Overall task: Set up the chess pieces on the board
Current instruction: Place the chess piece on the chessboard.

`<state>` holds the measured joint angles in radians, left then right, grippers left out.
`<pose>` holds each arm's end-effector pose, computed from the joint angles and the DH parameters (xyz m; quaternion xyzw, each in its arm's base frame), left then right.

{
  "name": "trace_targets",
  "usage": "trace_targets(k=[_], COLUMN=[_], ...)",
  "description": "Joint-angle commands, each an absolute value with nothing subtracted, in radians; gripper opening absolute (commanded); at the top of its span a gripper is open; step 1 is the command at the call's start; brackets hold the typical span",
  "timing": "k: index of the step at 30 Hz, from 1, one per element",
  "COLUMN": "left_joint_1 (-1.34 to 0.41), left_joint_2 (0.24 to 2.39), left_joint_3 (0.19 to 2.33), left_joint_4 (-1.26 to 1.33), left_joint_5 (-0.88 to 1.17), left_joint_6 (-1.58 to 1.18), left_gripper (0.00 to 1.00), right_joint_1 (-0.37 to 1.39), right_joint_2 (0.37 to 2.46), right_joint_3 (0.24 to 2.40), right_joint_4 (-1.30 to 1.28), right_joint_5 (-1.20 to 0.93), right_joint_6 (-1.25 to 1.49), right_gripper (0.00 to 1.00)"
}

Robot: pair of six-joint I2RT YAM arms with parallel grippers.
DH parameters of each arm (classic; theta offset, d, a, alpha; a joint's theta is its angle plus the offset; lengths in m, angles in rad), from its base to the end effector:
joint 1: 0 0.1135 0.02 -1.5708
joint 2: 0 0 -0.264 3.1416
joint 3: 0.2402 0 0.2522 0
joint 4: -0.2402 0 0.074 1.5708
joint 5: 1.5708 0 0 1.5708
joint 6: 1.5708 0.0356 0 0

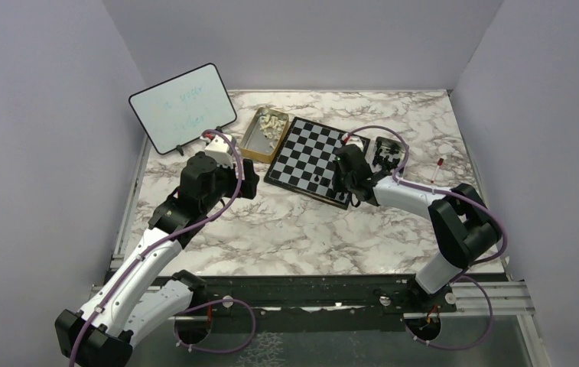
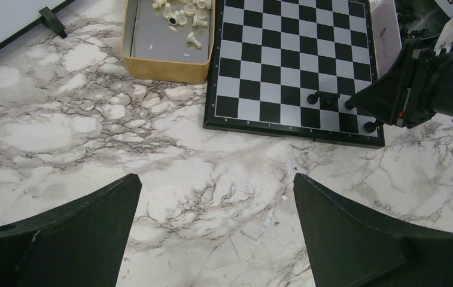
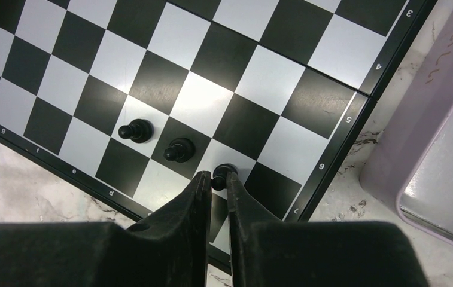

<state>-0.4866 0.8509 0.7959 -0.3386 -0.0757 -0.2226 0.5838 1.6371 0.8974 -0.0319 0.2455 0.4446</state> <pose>0.1736 -0.0888 0.3164 0.0886 0.8267 -0.1631 0.5312 0.2857 0.1784 0.1804 -0.0161 0.9154 0.0917 0.3917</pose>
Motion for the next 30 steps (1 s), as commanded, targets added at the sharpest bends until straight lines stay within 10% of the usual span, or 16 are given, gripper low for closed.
trace_targets(k=[1,30], left_joint_1=[-0.489,-0.489], left_joint_2=[0.832,0.817], left_joint_3=[0.788,0.787], left_joint_4=[-0.322,-0.322], left_joint_5=[-0.073,-0.080], left_joint_6=[-0.219,-0.220], left_gripper=[0.99,0.99], right_joint_1=[0.593,0.593], right_joint_2=[1.628,1.678], right_joint_3=[0.911,0.958], right_joint_4=[-0.053,-0.087], right_joint_5=[0.238,0.232], right_joint_6=[0.448,0.466], right_gripper=[0.21,0.34])
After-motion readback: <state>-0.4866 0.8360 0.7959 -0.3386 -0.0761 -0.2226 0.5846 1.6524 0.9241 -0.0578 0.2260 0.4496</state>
